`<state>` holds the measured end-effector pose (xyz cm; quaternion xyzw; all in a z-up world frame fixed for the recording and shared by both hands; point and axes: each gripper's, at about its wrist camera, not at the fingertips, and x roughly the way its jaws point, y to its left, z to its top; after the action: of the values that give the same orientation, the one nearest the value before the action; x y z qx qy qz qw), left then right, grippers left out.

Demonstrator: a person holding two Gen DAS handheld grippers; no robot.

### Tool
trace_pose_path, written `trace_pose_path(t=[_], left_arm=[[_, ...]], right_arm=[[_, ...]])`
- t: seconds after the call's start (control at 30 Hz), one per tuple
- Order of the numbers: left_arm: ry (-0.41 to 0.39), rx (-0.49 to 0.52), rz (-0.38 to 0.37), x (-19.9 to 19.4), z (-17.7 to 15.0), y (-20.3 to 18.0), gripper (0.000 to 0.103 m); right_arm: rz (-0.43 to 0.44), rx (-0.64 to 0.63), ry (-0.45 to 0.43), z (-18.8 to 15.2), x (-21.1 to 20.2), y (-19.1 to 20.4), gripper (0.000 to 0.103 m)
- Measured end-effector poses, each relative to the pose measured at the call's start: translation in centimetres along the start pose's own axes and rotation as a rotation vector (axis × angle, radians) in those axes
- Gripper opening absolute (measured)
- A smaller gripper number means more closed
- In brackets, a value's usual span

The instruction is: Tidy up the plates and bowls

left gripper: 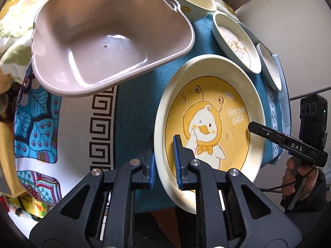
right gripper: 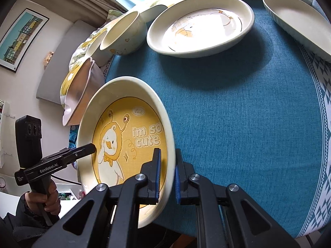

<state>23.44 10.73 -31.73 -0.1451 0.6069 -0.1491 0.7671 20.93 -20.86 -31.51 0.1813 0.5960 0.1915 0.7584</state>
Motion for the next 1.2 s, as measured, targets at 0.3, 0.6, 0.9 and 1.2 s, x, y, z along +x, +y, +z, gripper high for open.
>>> trace_pose_path(t=[0.3,0.6,0.9,1.2], left_arm=[[0.003,0.018,-0.002,0.7,0.3,0.0,0.013],[-0.005,0.035,0.021,0.7,0.4,-0.3,0.013],[0.021,0.072,0.066,1.0,0.7,-1.2,0.014],[0.026,0.117,0.112,1.1,0.3,-2.3,0.094]], right_arm=[[0.001,0.014,-0.012,-0.3,0.2,-0.4,0.011],[-0.004,0.008,-0.011,-0.4,0.1,-0.3,0.011],[0.006,0.019,-0.025,-0.7,0.2,-0.3,0.022],[-0.058,-0.068,-0.037,-1.0,0.4,2.2,0.091]])
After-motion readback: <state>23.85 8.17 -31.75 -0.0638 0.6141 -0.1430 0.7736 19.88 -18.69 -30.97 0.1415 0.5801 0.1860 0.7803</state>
